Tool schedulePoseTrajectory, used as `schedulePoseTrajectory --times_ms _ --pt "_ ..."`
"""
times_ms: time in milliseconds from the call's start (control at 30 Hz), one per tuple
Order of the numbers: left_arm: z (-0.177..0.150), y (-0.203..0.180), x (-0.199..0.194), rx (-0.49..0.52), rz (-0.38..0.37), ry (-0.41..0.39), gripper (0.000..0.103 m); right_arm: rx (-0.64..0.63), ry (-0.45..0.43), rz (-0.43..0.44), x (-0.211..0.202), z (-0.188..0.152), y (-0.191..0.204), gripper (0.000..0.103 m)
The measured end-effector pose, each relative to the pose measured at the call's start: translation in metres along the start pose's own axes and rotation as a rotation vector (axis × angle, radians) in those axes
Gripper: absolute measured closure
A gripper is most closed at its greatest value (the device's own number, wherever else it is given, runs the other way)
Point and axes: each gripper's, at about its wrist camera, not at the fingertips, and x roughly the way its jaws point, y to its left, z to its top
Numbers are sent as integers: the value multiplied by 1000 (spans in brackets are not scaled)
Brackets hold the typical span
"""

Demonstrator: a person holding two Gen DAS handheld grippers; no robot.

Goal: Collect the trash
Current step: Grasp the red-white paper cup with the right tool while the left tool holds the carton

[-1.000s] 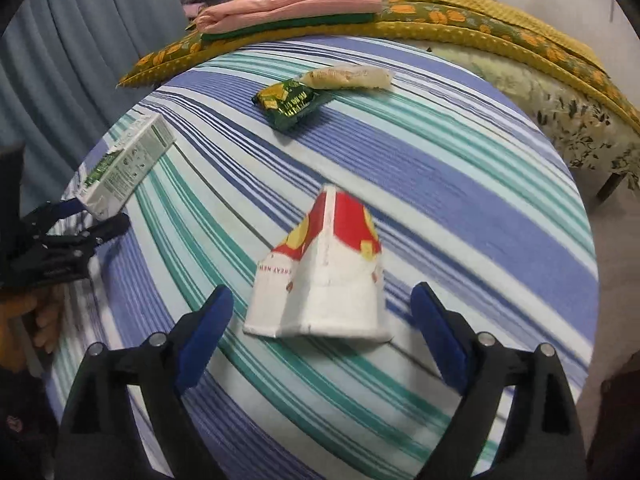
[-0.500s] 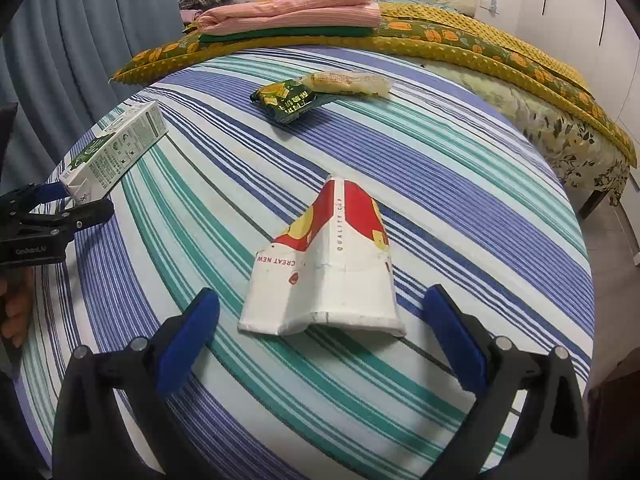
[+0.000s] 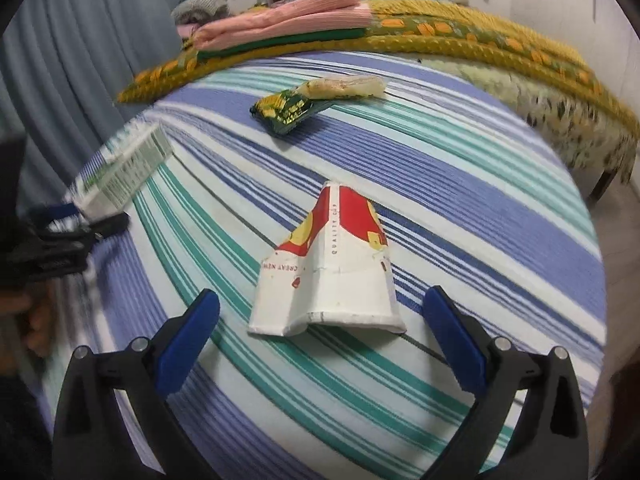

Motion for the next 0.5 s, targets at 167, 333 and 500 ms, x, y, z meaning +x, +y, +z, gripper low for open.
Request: schedulePoseTrajectory --times_ms 167,333,500 --pt "11 -4 7 17 -5 -5 4 -19 40 17 2 10 11 6" --pt "19 -2 12 12 -4 -9 4 -9 32 -25 4 12 17 11" --pt "23 -3 18 11 -17 4 11 21 14 -61 2 10 7 49"
